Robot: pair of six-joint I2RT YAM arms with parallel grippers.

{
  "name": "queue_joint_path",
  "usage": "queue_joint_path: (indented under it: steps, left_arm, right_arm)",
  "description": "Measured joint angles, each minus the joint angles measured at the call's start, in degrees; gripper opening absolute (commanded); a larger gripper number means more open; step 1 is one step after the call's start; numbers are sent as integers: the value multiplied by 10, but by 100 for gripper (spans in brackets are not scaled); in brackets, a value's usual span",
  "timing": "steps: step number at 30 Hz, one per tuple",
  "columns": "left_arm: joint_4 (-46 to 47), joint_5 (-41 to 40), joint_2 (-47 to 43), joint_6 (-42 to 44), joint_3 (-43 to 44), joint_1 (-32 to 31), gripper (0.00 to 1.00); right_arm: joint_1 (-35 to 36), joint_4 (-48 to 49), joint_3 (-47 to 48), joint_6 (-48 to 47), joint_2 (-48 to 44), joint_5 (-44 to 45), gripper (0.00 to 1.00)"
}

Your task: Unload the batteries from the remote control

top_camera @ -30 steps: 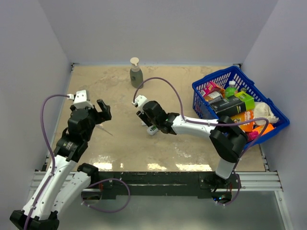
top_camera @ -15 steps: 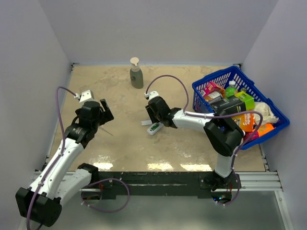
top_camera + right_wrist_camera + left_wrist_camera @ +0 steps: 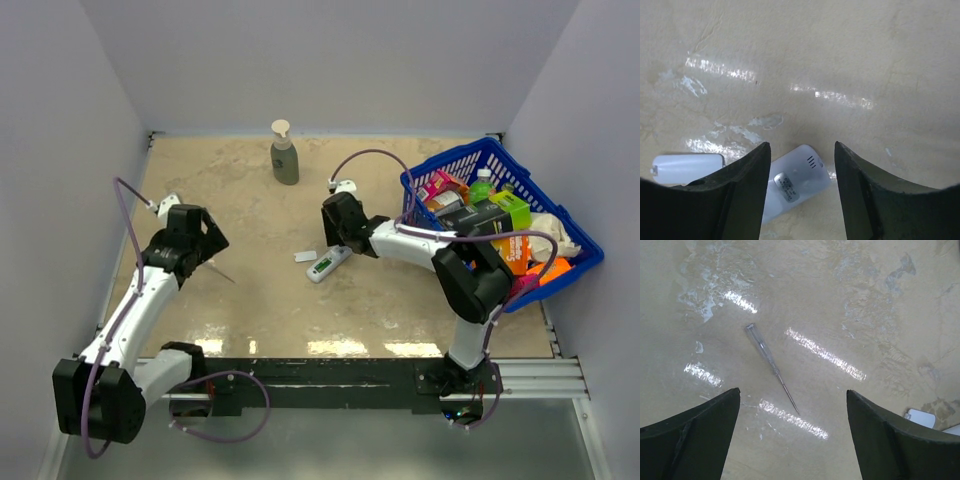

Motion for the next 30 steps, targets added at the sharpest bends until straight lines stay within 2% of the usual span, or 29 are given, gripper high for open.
queue_joint_path:
  steps: [4,11,14,20,30]
  left_arm:
    - [2,1,16,-4,0,2,91]
    - [11,2,55,-15,5,2,90]
    - [14,12,64,-16,5,2,90]
    - [21,27,64,-7,5,2,89]
    - [35,51,30,26,3,2,87]
  right_arm:
    - [-7,-21,0,78,-25,12,58]
    - [2,-125,23,262,-37,54,59]
    - [3,-150,29,313,-36,55,59]
    - [3,-185,64,378,3,60,60]
    - [17,-245,110,432,63,89,59]
